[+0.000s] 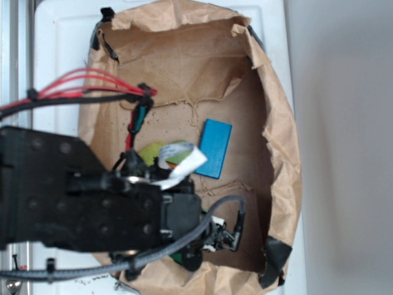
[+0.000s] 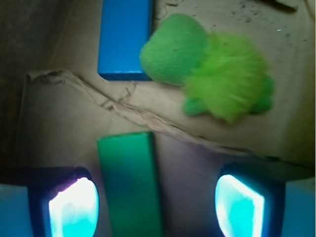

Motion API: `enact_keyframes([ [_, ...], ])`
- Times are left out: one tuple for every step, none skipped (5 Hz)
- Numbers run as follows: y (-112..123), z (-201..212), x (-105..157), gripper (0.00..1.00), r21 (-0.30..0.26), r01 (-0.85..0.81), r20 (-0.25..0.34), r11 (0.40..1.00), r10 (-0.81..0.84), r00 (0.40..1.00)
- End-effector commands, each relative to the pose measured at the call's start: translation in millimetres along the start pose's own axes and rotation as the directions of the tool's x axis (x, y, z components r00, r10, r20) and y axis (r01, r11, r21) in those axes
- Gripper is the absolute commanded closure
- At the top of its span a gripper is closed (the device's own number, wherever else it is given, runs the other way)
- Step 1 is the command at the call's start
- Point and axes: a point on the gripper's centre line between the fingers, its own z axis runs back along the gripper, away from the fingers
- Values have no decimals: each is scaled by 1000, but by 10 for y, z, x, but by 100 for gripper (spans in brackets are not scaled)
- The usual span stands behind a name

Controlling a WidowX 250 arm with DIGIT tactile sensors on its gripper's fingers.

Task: Grab the green block.

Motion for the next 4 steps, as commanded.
enact_keyframes([
  [-134,-17,31,0,-41,-9,27,999,11,1000],
  [-117,-49,5,0,-41,-22,9,999,22,1000],
  [-39,-83,-91,0,-27,-1,-4,1000,0,1000],
  [61,-62,-139,73,-29,44,-4,999,-44,999],
])
